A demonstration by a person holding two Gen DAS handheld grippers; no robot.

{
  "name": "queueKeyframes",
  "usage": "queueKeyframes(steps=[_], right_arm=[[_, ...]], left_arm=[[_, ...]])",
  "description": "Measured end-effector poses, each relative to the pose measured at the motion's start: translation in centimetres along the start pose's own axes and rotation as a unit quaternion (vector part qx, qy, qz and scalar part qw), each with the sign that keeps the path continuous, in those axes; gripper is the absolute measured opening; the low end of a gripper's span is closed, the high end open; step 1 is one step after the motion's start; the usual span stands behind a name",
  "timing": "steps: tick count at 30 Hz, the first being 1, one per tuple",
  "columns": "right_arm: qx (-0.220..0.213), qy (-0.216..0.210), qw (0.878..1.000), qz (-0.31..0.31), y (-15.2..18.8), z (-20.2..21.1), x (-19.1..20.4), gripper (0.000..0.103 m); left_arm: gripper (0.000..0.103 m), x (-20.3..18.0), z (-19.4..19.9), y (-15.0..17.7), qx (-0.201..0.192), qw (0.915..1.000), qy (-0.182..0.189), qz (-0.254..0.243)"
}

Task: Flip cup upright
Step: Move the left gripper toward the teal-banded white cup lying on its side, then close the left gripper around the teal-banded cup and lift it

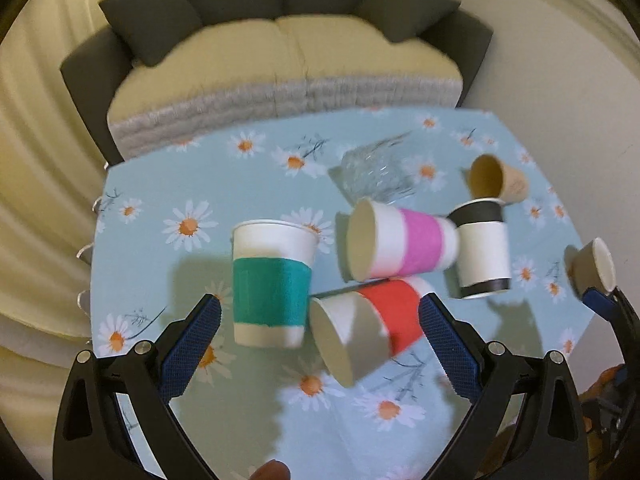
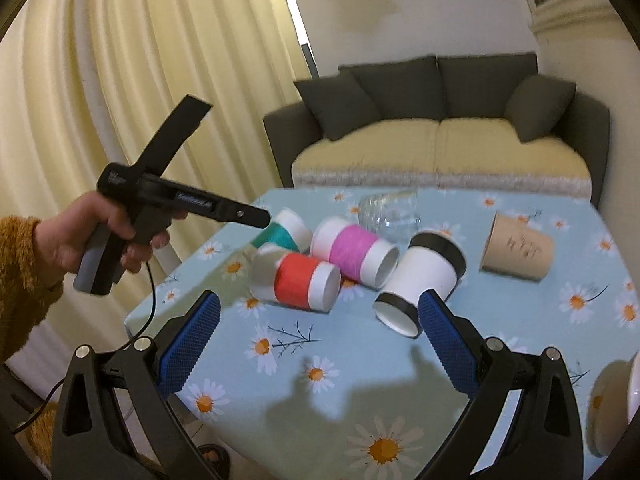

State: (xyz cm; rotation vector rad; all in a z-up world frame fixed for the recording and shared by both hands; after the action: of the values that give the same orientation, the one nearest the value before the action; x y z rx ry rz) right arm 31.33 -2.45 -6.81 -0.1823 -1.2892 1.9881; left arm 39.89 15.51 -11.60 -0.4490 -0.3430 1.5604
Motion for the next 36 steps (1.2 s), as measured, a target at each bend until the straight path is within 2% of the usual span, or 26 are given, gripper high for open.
queueKeyframes(steps=[2,8,10,14,15,20,23,28,36], right_arm=[[0.011,-0.002,1.000,0.006,0.5,-0.8,0.1,0.098],[0.016,-0.006,1.000,0.017,0.5,-1.8,0.7,0.098],[0.007,0.010,1.000,0.027,0.6,-1.7,0.7,0.098],[0.010,0.023,0.998,0.058,0.9,-2.0,1.1,0.098],[0.011,0.024,0.998,0.061,0.9,-2.0,1.2,0.098],[0.000,0.022,0.999,0.050,0.5,-1.7,1.5,0.098],[0.003,0.025,0.998,0.055,0.7,-1.8,1.6,0.098],[-0.015,0.037,0.994,0.098,0.8,-0.9,2.8,0.098],[-0.016,0.009,0.997,0.076,0.4,-0.4,3.6,0.098]], left_arm=[[0.095,0.5,-1.7,-0.1,0.023,0.9997,0.004,-0.005],[0.095,2.5,-4.6,-0.5,0.059,0.9982,0.002,0.010],[0.095,3.1,-5.5,-0.6,0.072,0.9972,0.005,0.021],[0.084,3.7,-6.8,-0.5,0.090,0.9956,0.010,0.026],[0.076,3.9,-7.1,-0.4,0.097,0.9950,0.005,0.024],[0.064,4.0,-7.6,-0.3,0.108,0.9940,-0.012,0.008],[0.064,3.9,-7.5,-0.8,0.105,0.9942,-0.018,0.007],[0.064,3.5,-6.4,-1.6,0.101,0.9944,-0.029,-0.001],[0.064,3.0,-0.9,-3.1,0.077,0.9955,-0.056,0.000]])
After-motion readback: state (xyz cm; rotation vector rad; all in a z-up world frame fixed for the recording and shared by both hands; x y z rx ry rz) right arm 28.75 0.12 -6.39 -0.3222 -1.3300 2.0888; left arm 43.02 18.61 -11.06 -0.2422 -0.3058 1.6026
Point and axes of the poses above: each gripper's, at about its wrist camera, not at the fingertips, and z roughly against the way its jaws point, x to its left, y to its underside, the point moved 10 cm from there along -z, roughly the way its jaws point, and after that the axes turned 2 degrees about -x, right-handed, at the moved point
